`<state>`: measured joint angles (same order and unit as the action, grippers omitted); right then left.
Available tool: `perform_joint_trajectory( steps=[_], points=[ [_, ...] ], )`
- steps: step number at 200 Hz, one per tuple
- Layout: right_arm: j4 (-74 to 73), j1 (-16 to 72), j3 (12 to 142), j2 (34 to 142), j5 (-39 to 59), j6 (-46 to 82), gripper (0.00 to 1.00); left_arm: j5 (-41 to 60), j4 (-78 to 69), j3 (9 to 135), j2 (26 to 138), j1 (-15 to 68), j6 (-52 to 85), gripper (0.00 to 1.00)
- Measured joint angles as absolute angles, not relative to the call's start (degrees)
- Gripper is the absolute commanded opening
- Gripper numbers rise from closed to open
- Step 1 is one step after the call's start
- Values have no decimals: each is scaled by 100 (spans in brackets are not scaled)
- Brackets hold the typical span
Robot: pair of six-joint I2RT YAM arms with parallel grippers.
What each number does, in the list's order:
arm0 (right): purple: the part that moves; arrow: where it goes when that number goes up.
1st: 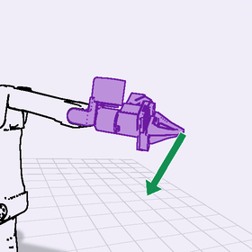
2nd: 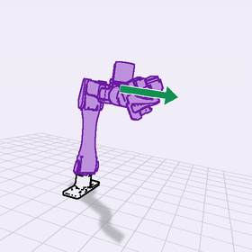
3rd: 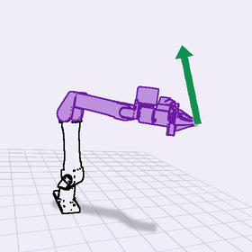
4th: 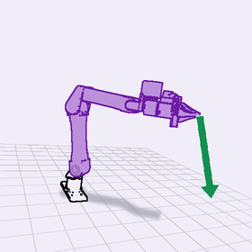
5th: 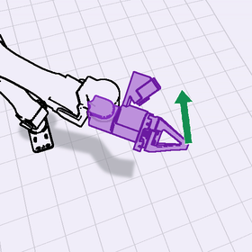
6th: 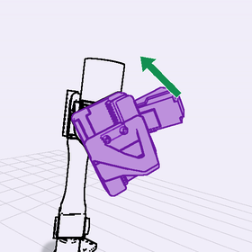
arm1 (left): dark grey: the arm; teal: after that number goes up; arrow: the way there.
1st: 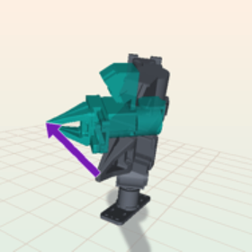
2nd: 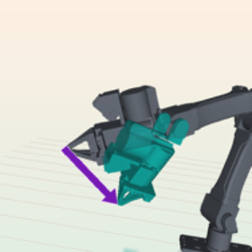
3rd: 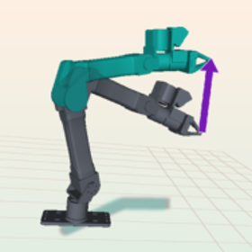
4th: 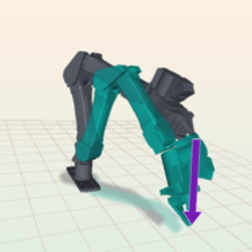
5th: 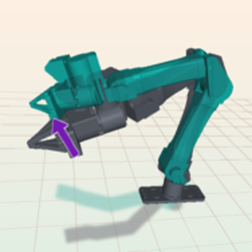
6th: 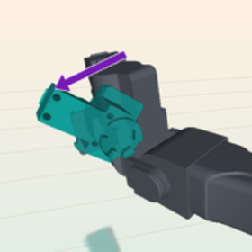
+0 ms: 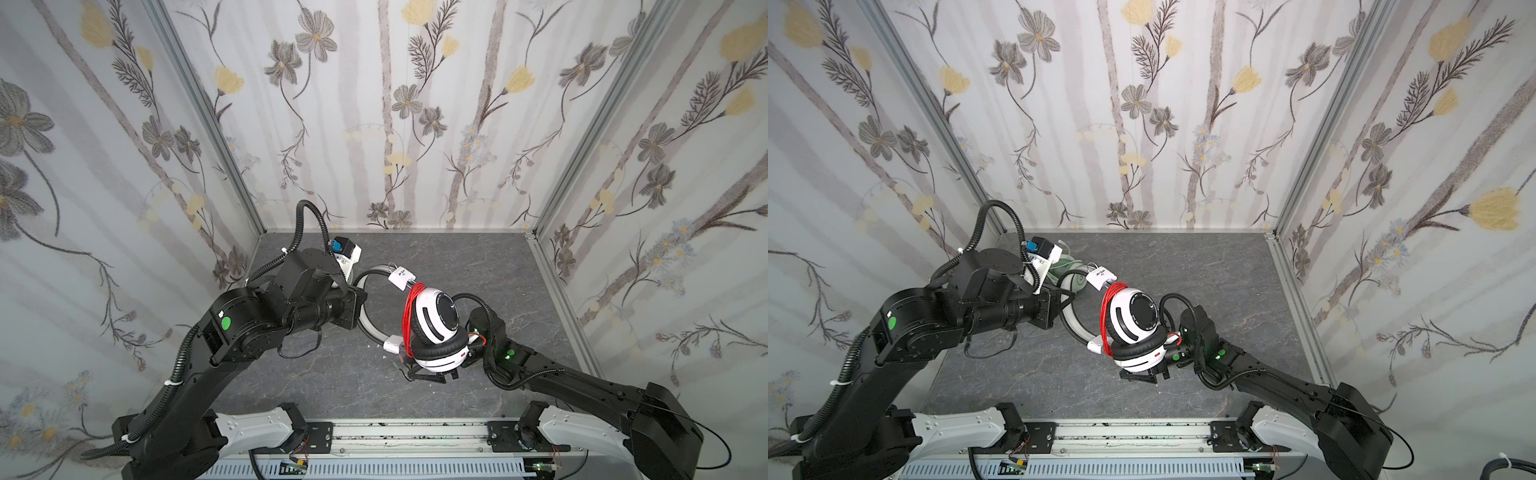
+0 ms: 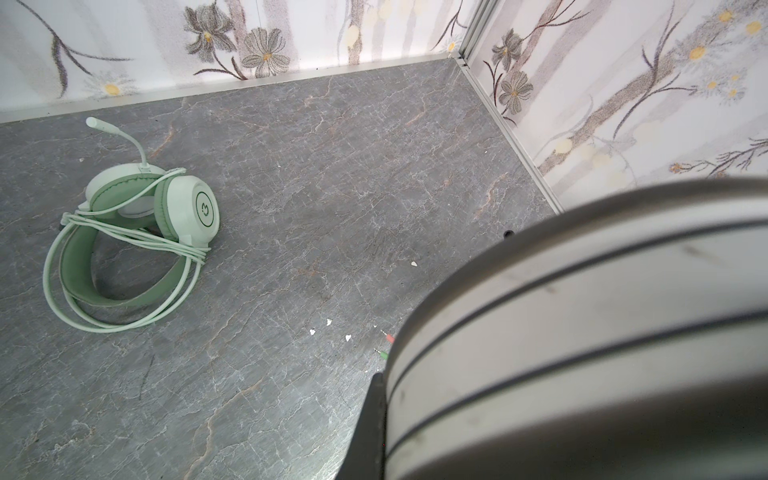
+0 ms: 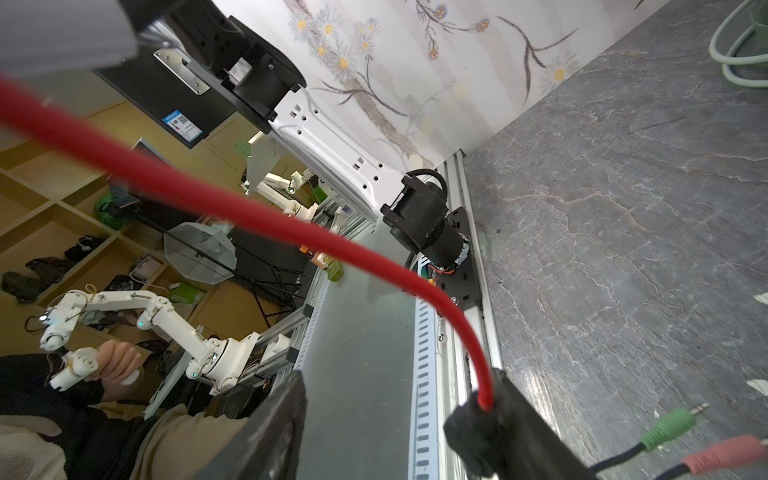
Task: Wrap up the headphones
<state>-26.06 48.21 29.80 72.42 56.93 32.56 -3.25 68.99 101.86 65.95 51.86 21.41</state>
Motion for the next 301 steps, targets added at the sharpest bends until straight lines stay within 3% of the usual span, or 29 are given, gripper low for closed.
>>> perform_joint_trajectory(
  steps=[31, 108, 132, 223, 252, 301],
  points=[
    [-2731, 5041, 3013, 7422, 5487, 3315, 57, -329, 6899, 10189, 6582, 5186, 2147, 0],
    [-2998, 5166, 2506, 7054, 5253, 3511, 51, -749, 7057, 10189, 6372, 4923, 2383, 0],
    [-3162, 5210, 2292, 6890, 5227, 3660, 40, -812, 7137, 10219, 6322, 4766, 2443, 0],
    [-3293, 5315, 2060, 6539, 5186, 3811, 20, -928, 7159, 10243, 6178, 4528, 2515, 0],
    [-3310, 5312, 1977, 6401, 5057, 3850, 0, -943, 7279, 10298, 6254, 4377, 2512, 0],
    [-2871, 5332, 1966, 5922, 4794, 3857, 0, -1017, 7382, 10307, 6388, 4066, 2550, 0]
  ],
)
